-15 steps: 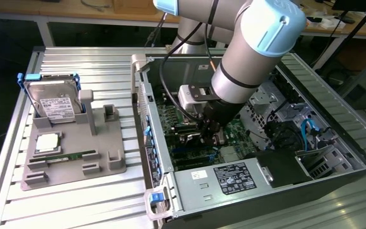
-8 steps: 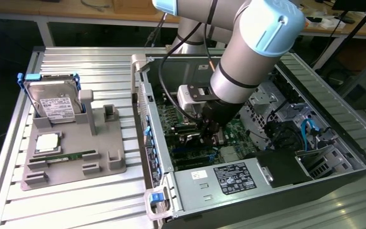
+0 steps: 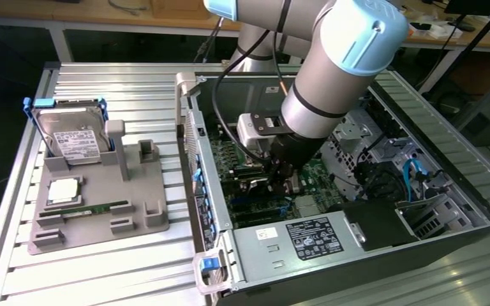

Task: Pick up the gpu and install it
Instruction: 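Insert the gpu into the slot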

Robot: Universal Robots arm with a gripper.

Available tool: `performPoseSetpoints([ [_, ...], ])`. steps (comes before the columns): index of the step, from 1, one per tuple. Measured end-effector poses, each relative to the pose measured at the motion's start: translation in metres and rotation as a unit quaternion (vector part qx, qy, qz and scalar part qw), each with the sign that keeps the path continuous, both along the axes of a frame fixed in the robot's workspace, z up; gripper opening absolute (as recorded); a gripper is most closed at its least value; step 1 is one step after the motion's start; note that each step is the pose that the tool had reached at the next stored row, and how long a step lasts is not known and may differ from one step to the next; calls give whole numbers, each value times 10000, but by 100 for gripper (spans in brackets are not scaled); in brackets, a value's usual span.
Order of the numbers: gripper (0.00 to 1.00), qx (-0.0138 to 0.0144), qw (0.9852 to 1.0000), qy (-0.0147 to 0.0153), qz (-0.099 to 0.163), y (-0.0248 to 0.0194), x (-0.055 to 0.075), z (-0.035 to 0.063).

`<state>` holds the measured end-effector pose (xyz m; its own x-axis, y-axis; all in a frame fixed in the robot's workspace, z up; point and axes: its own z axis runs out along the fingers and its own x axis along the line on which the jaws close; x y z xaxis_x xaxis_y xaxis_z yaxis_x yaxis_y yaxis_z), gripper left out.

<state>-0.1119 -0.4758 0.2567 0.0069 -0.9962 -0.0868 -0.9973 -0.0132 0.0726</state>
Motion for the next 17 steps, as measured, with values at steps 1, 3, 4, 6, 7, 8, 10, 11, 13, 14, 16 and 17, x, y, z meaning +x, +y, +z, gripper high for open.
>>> performPoseSetpoints([
  [1,27,0,10000,0,0,0,0,0],
  [3,27,2,10000,0,0,0,0,-14],
  [4,27,4,10000,0,0,0,0,-23],
  [6,27,5,10000,1,0,0,0,-27],
  [7,27,5,10000,1,0,0,0,-27],
  [8,27,5,10000,1,0,0,0,-28],
  [10,27,7,10000,0,0,0,0,-41],
  [11,27,10,10000,0,1,0,1,-106],
  [13,27,12,10000,0,0,0,0,-134],
  [14,33,12,10000,0,-1,0,0,-134],
  [16,40,13,10000,0,0,0,0,-134],
  [17,40,13,10000,0,0,0,0,-134],
])
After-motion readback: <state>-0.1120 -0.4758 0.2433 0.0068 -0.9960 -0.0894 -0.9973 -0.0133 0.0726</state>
